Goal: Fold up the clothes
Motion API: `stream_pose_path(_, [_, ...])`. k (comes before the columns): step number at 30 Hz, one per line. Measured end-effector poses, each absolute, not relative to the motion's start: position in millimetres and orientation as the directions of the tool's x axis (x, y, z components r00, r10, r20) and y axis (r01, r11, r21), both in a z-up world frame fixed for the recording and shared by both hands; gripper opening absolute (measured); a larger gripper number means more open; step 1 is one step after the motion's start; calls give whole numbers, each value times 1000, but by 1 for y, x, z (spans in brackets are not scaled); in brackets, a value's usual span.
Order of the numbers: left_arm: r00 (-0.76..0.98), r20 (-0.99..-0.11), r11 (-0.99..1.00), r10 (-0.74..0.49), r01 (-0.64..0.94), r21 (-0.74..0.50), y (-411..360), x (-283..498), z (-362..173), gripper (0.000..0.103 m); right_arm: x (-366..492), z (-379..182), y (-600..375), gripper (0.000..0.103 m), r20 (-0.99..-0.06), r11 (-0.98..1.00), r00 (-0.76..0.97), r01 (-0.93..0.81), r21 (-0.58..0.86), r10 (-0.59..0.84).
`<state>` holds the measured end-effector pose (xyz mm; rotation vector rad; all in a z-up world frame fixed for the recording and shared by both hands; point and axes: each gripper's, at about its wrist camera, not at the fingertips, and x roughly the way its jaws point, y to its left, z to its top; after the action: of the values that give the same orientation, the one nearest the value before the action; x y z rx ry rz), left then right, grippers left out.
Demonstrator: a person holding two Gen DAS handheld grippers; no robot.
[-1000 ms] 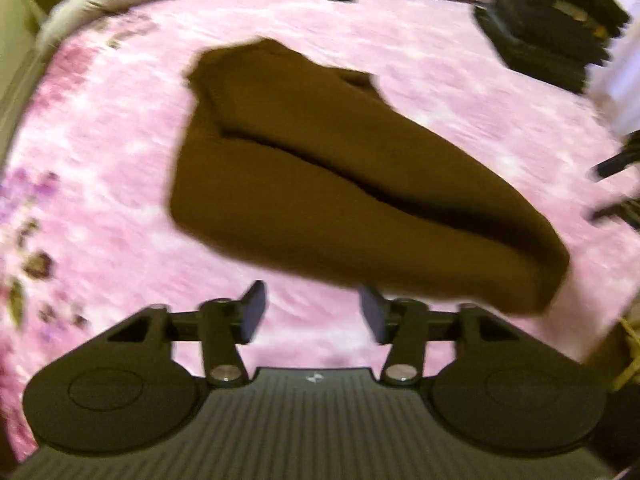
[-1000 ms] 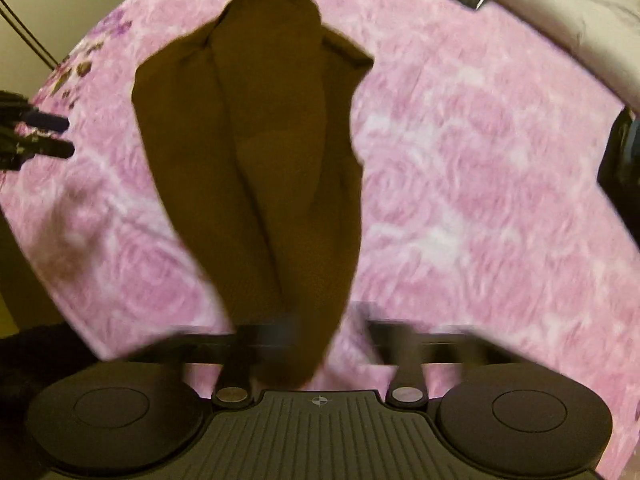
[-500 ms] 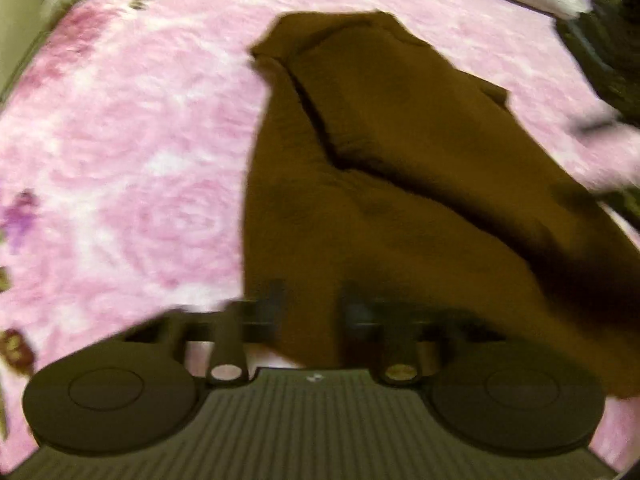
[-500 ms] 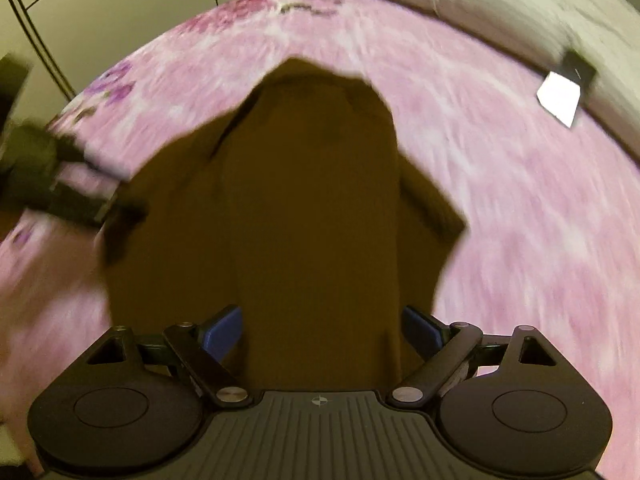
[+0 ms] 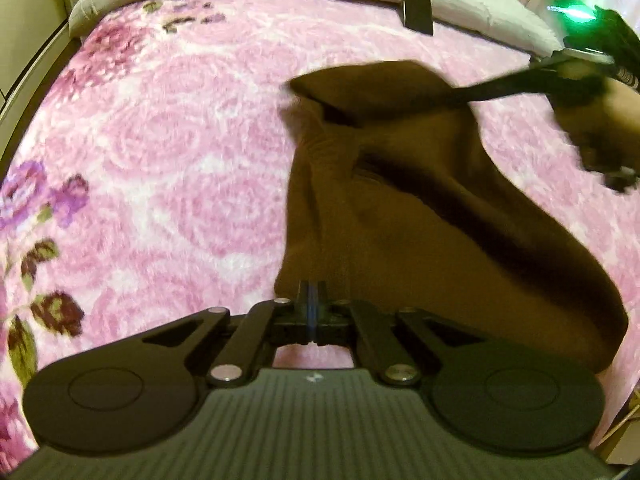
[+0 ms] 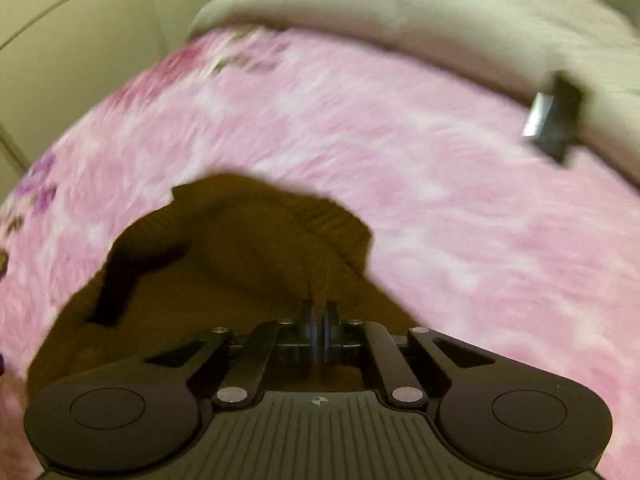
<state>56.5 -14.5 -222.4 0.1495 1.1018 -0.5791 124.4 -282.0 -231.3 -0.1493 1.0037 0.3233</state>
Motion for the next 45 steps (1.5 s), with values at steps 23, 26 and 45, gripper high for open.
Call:
stream_pose_path(23, [282,-828,565,-485,824,-50,-240,3,-185,49,-162,-173,-570,1,-844,948,493,313,-55,-212])
stream_pose_path(26, [273,-826,527,-494,849,-35,-269,-11,-180,52,-186,-169,-610,1,-826,920,480,376,-110,-295])
stream_pose_path(45, [172,-906,285,-387,957,60,-374,-11,-283,5,-179,-197,-600,86,-839,953,542,279,119,-54])
